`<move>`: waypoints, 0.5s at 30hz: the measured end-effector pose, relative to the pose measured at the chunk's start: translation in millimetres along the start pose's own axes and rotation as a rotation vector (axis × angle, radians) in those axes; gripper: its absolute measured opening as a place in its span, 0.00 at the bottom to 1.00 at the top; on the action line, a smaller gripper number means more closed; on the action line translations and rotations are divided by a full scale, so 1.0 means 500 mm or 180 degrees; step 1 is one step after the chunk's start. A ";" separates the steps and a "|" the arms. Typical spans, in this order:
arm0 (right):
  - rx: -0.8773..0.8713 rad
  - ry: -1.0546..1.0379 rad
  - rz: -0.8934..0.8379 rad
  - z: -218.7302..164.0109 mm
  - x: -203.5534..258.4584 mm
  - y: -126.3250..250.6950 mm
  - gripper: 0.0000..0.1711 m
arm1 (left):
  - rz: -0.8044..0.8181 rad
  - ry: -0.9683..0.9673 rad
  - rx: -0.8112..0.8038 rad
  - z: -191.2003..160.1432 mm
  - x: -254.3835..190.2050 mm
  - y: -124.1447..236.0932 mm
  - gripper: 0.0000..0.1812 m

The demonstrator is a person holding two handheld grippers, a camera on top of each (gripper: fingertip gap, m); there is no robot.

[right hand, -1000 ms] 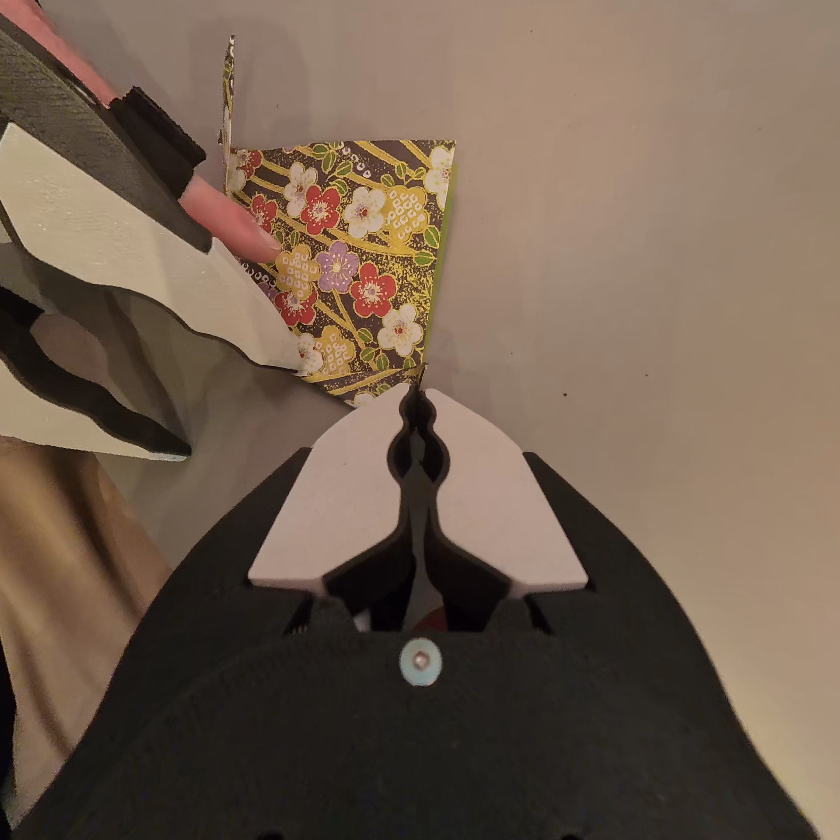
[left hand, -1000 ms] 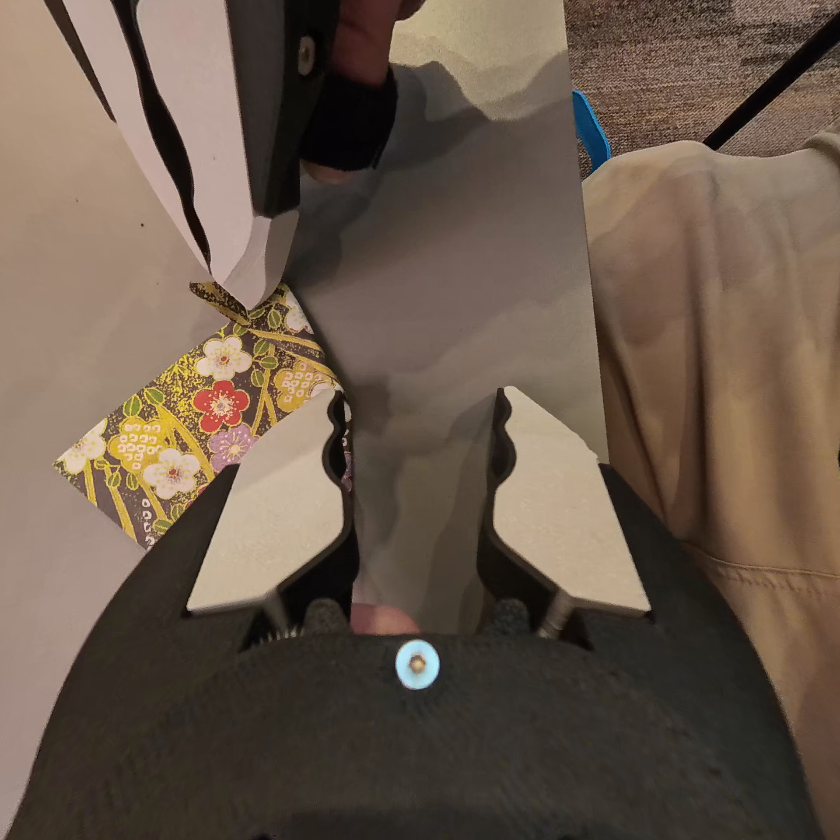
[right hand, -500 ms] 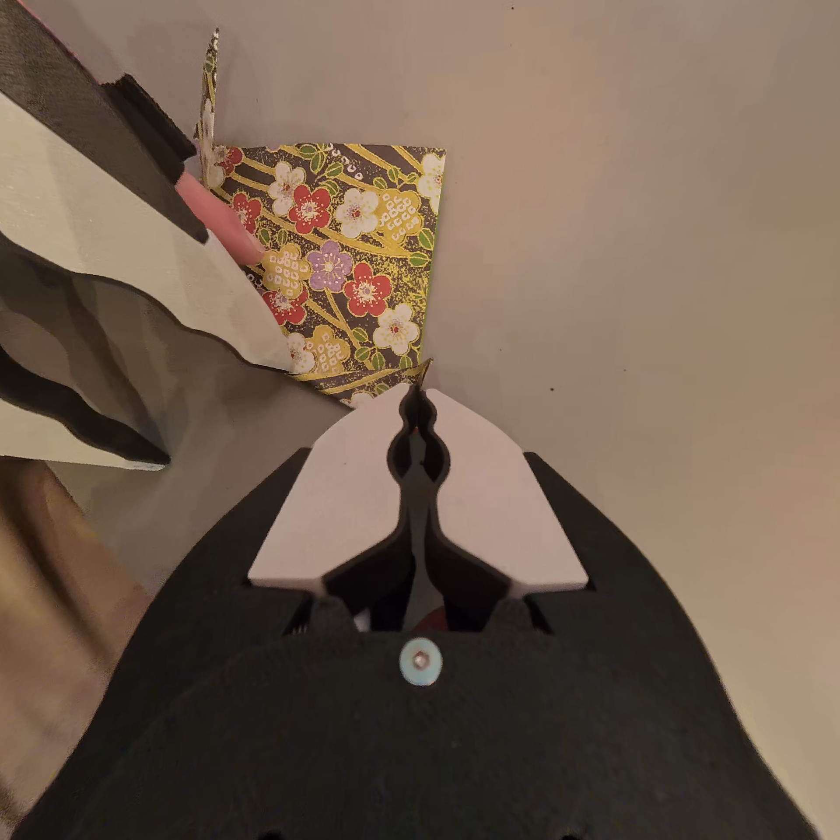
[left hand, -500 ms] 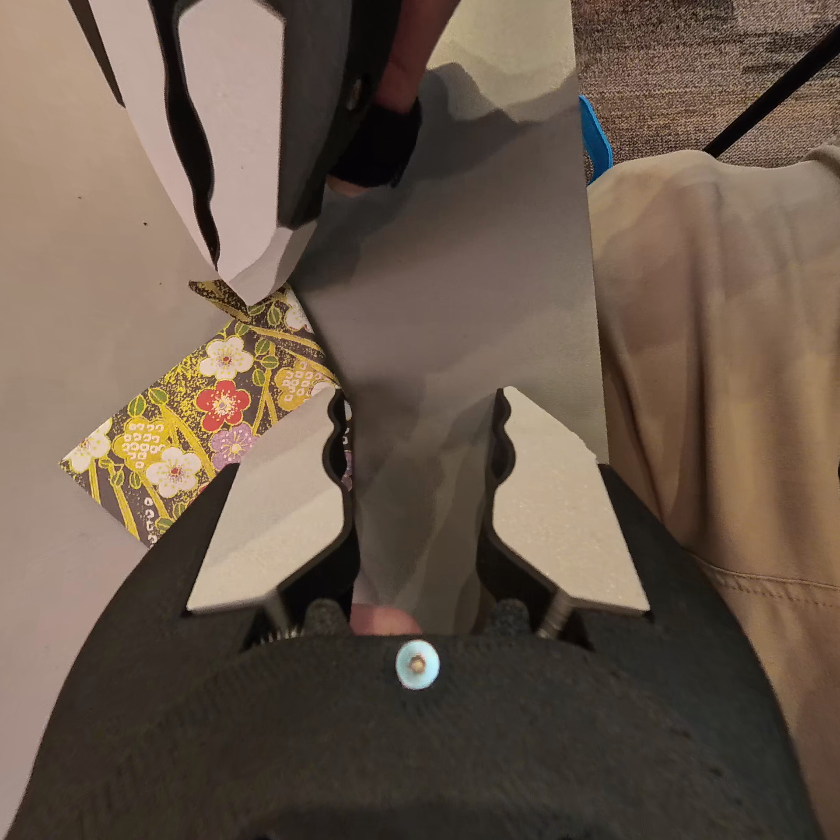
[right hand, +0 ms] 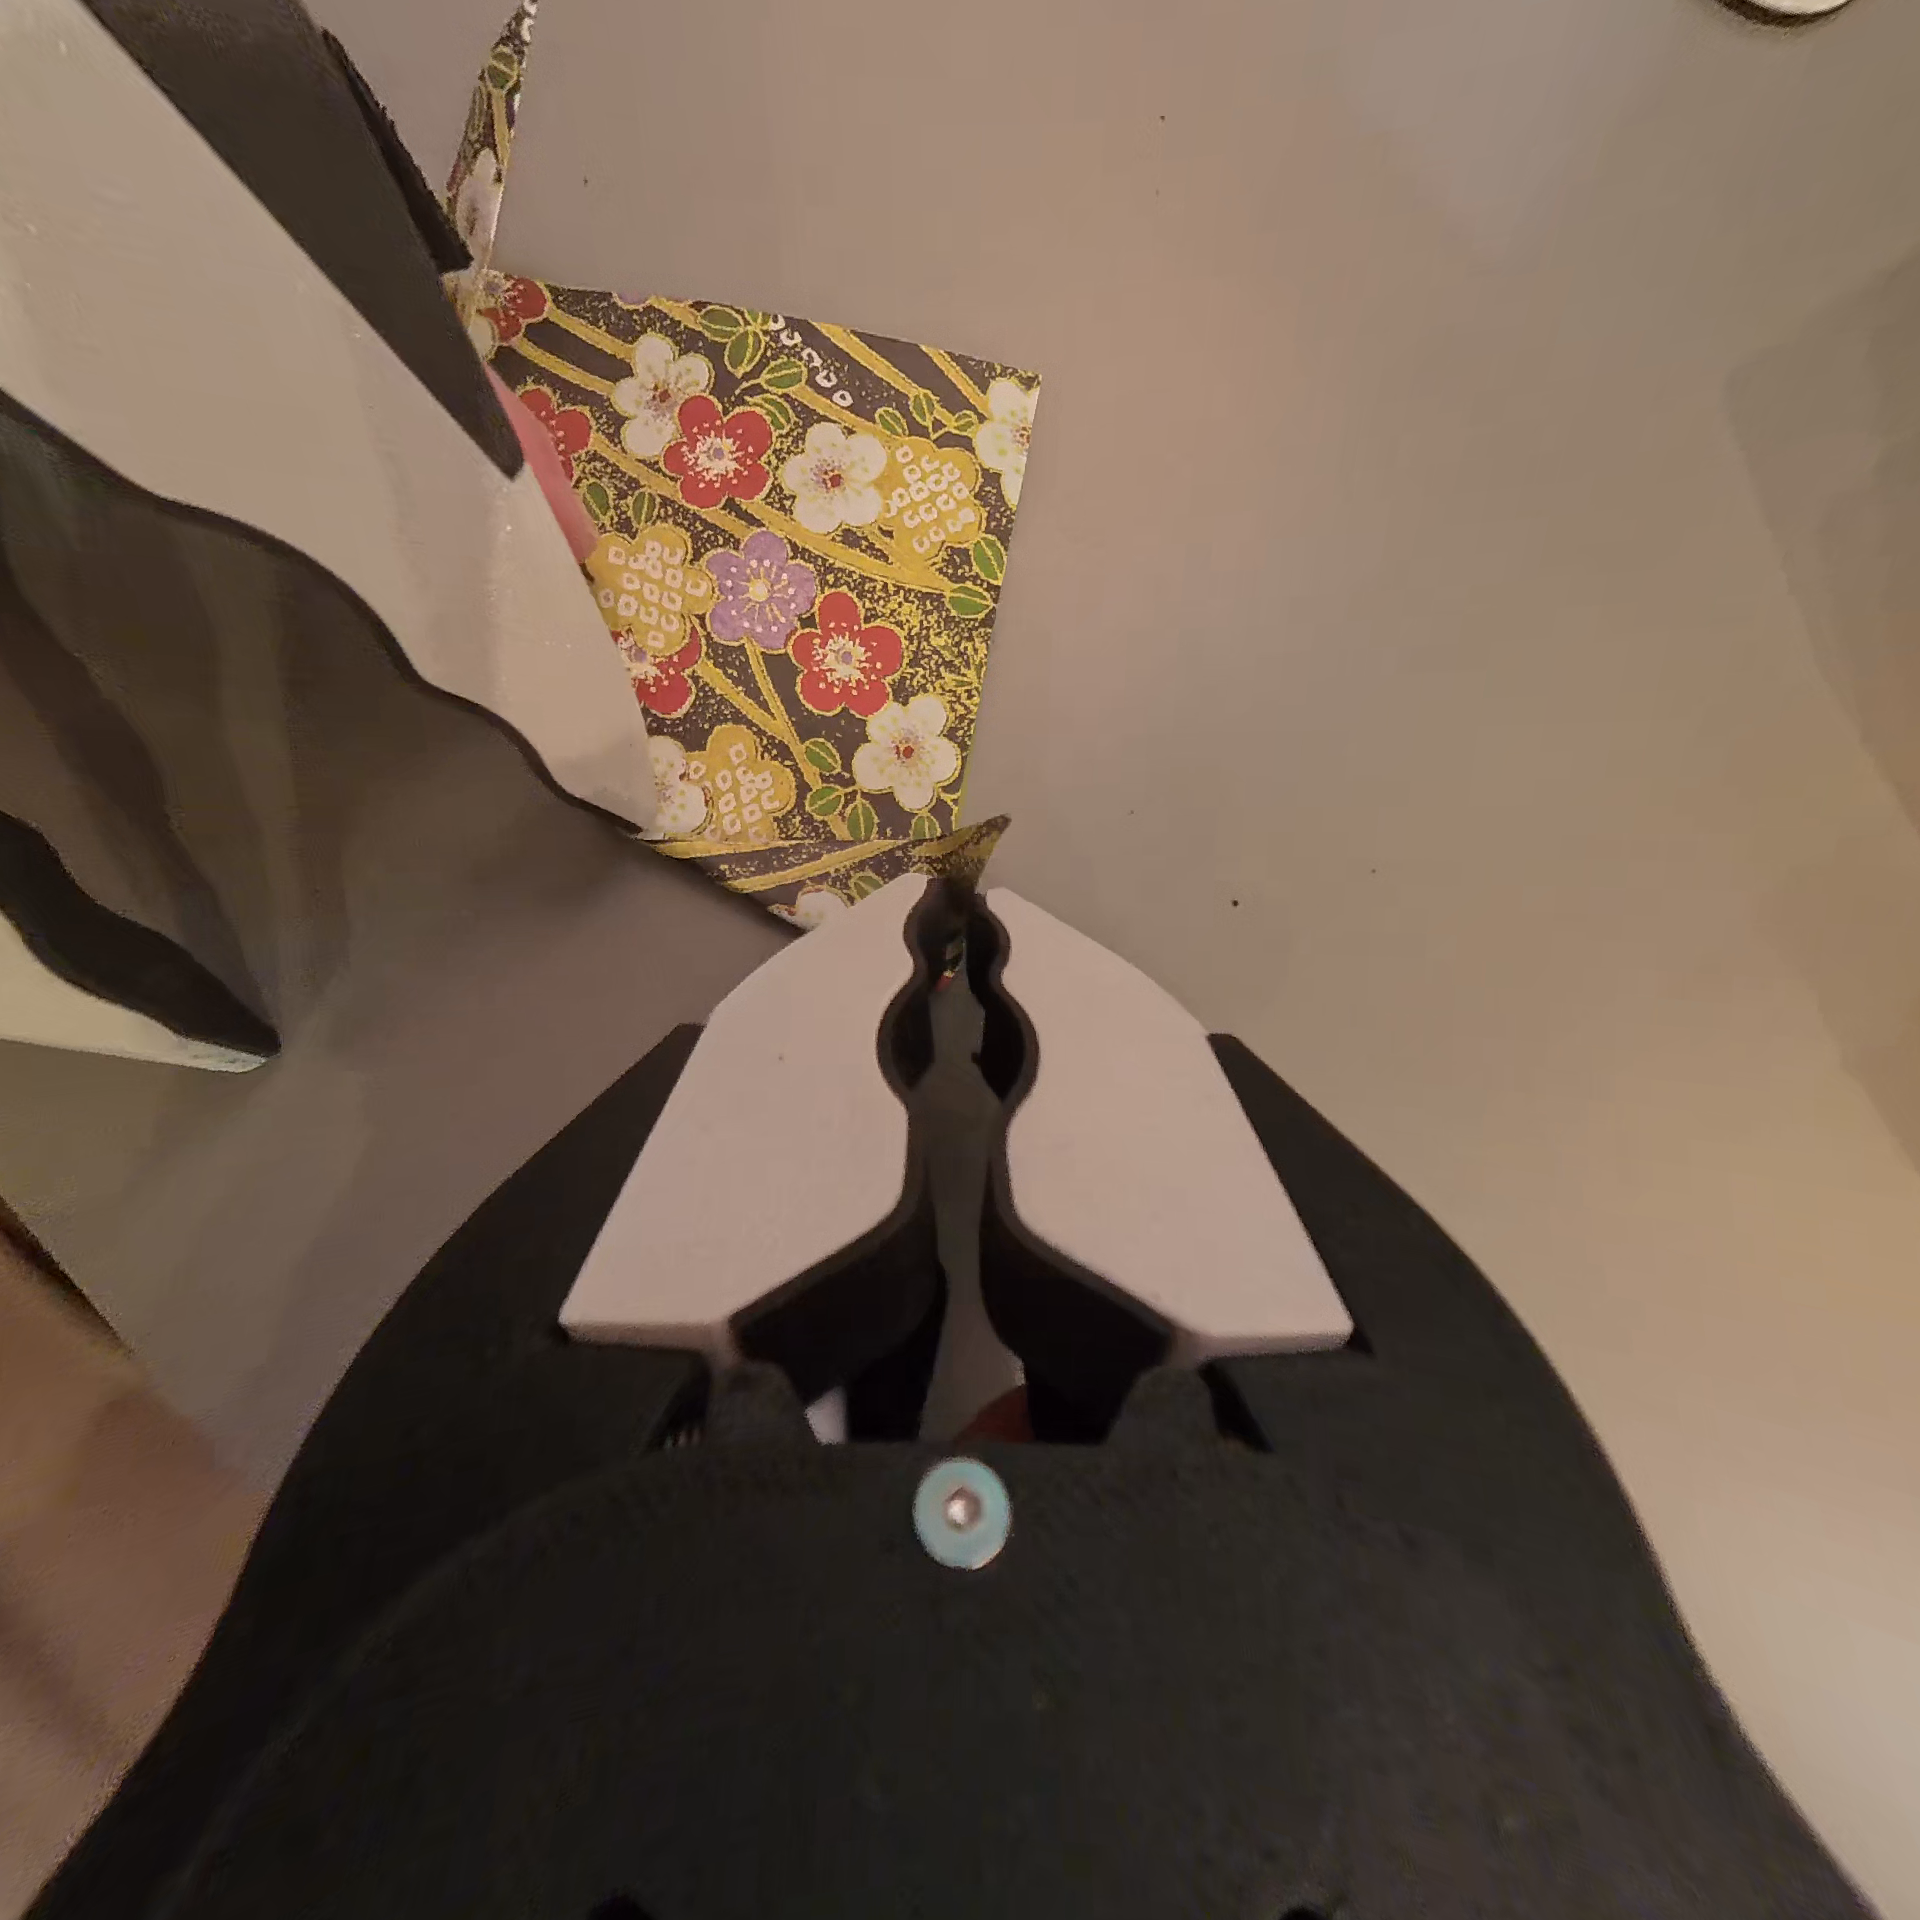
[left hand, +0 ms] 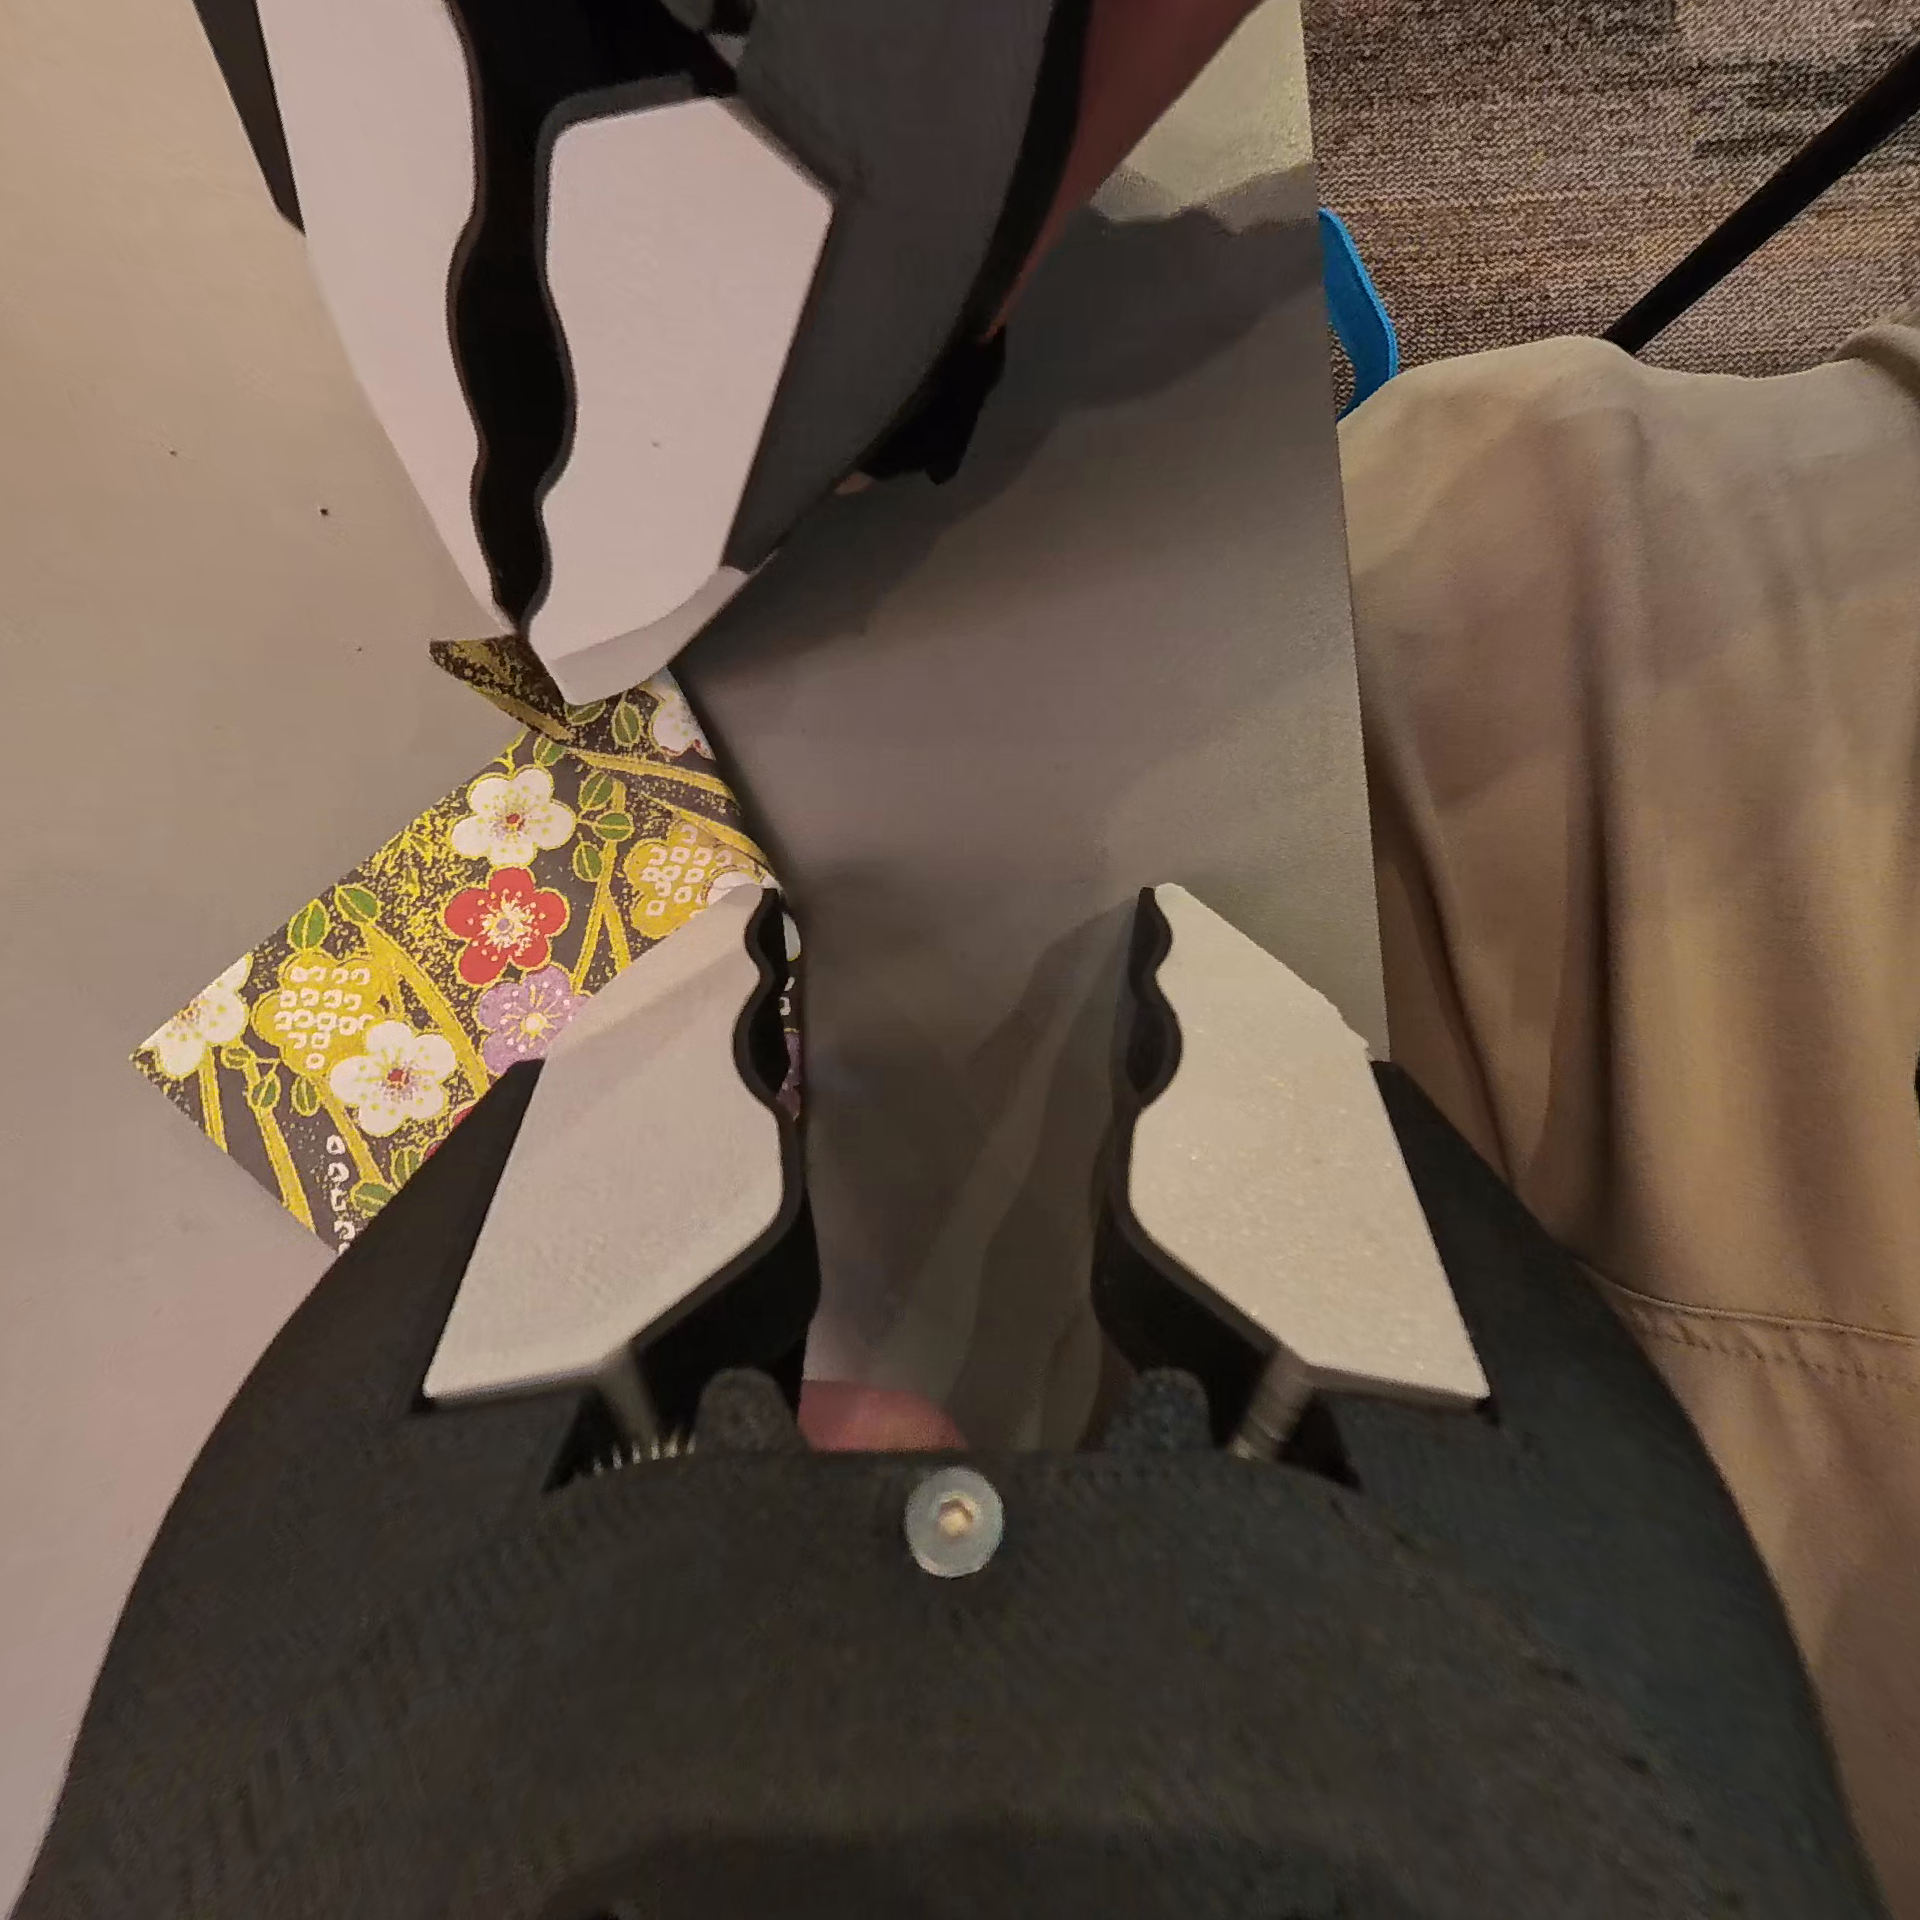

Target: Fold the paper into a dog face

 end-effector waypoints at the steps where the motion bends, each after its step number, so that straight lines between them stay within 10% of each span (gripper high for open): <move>1: -0.0030 0.0018 -0.0020 -0.001 0.001 0.000 0.01 | 0.0000 -0.0001 0.0002 0.000 0.000 0.000 0.35; 15: -0.0185 -0.0042 -0.0104 -0.008 0.003 0.000 0.04 | -0.0008 -0.0031 0.0034 0.000 -0.001 0.001 0.36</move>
Point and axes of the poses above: each gripper's, where its closed fingertips meet, y back along the fingers, z out of its top, x = y × z across the jaws, the point moved 6 cm from there along y, back along the fingers, and after that the axes turned 2 degrees about -y, right-handed, at the moved point
